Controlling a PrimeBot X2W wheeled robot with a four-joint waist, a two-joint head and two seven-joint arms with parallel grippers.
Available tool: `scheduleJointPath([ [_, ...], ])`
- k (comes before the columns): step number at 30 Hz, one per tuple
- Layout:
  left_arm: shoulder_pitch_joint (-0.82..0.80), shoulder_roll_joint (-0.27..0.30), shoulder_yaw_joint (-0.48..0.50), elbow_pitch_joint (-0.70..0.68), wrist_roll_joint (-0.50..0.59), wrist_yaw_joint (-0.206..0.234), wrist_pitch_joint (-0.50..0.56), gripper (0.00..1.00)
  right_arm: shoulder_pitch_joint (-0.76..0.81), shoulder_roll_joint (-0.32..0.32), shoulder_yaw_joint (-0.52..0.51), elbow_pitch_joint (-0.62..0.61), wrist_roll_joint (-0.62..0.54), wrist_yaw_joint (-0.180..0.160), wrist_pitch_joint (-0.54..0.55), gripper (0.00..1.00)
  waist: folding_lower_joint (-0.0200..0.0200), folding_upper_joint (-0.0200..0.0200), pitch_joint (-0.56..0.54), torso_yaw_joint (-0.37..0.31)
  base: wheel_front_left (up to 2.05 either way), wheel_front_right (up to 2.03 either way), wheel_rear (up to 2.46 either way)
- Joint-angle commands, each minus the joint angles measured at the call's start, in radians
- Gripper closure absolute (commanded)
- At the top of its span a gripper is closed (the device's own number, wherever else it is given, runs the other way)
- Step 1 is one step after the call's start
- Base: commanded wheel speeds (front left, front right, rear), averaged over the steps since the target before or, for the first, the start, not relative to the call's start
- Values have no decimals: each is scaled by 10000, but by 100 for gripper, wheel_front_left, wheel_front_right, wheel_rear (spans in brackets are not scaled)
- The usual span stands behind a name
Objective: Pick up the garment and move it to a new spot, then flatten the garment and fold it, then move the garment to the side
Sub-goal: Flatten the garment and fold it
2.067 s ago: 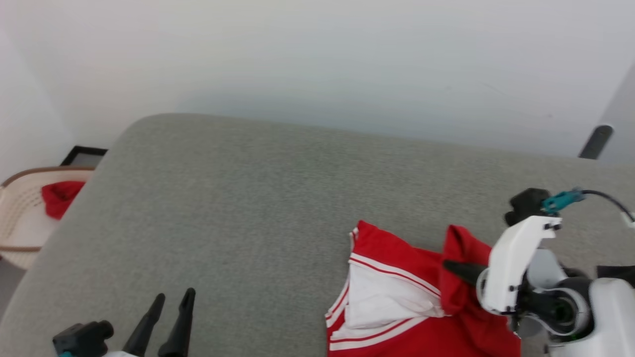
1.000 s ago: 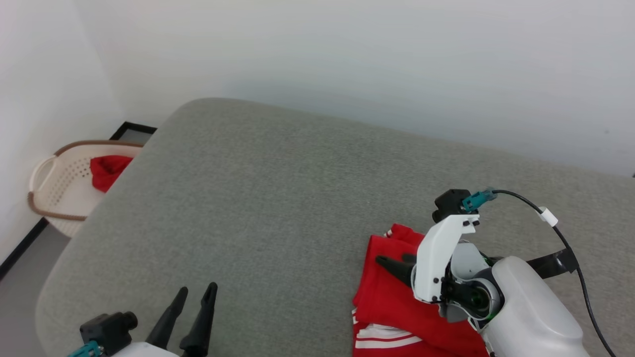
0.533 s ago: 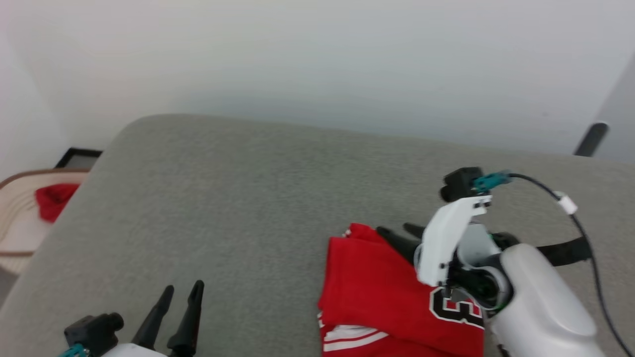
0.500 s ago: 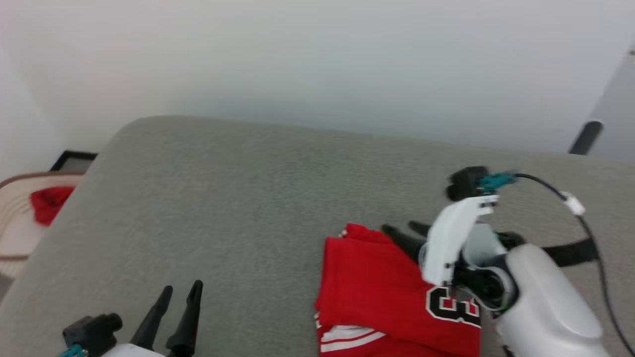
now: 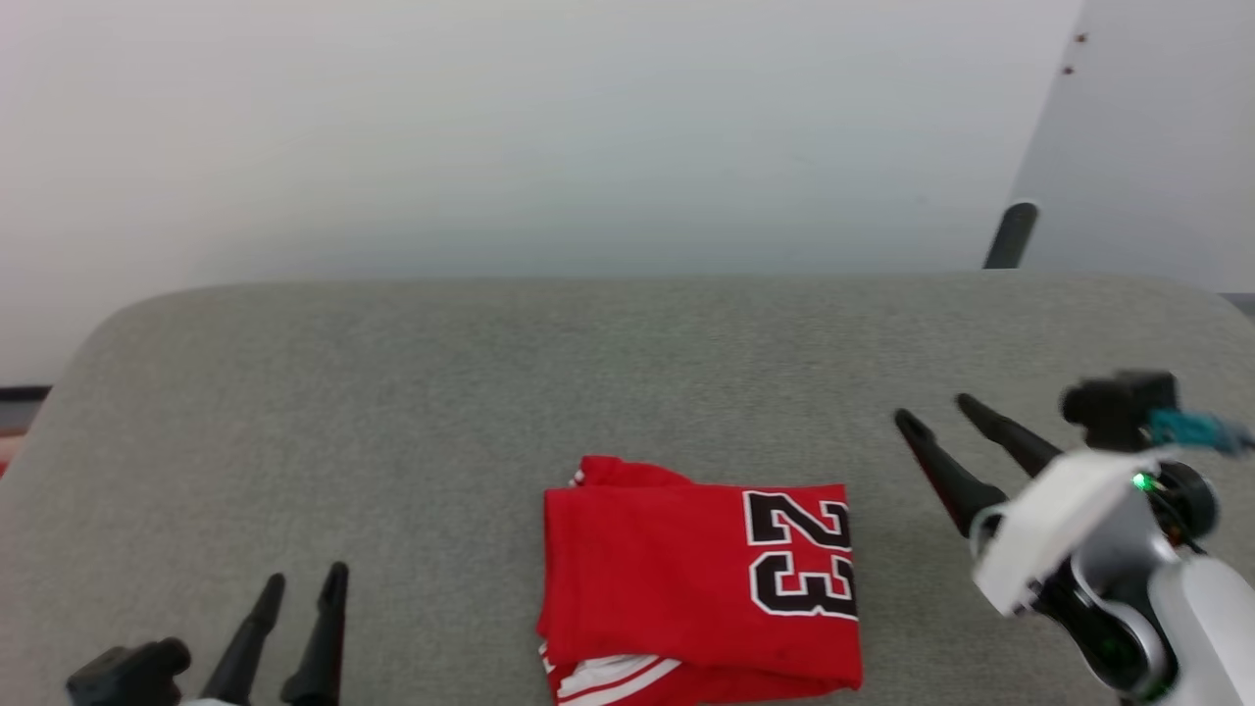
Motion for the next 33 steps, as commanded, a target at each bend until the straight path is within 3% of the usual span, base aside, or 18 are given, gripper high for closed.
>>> scheduleJointPath([
  [1, 161, -6, 129, -26, 119, 10, -46, 0, 287, -203, 61, -180, -153, -4, -392, 0, 0, 0, -106, -291, 0, 0, 0],
  [8, 608, -318, 1094, -206, 706, -152, -29, 0, 1345, -1215, 7, -675, -1005, -4, -2884, 0, 0, 0, -222, -478, 0, 0, 0],
  [14, 1039, -535, 1803, -185, 1043, -379, -31, 0, 2197, -1208, -802, -385, -1670, -6, -4354, 0, 0, 0, -335, -493, 0, 0, 0],
  [21, 1377, -768, 2374, -163, 1304, -612, -32, 0, 3016, -941, -1643, -330, -2010, -6, -4727, 0, 0, 0, -415, -441, 0, 0, 0],
  [33, 1461, -1019, 2712, -97, 1980, -789, -33, 0, 3584, -600, -2153, -776, -2409, -6, -4442, 0, 0, 0, -421, -439, 0, 0, 0],
])
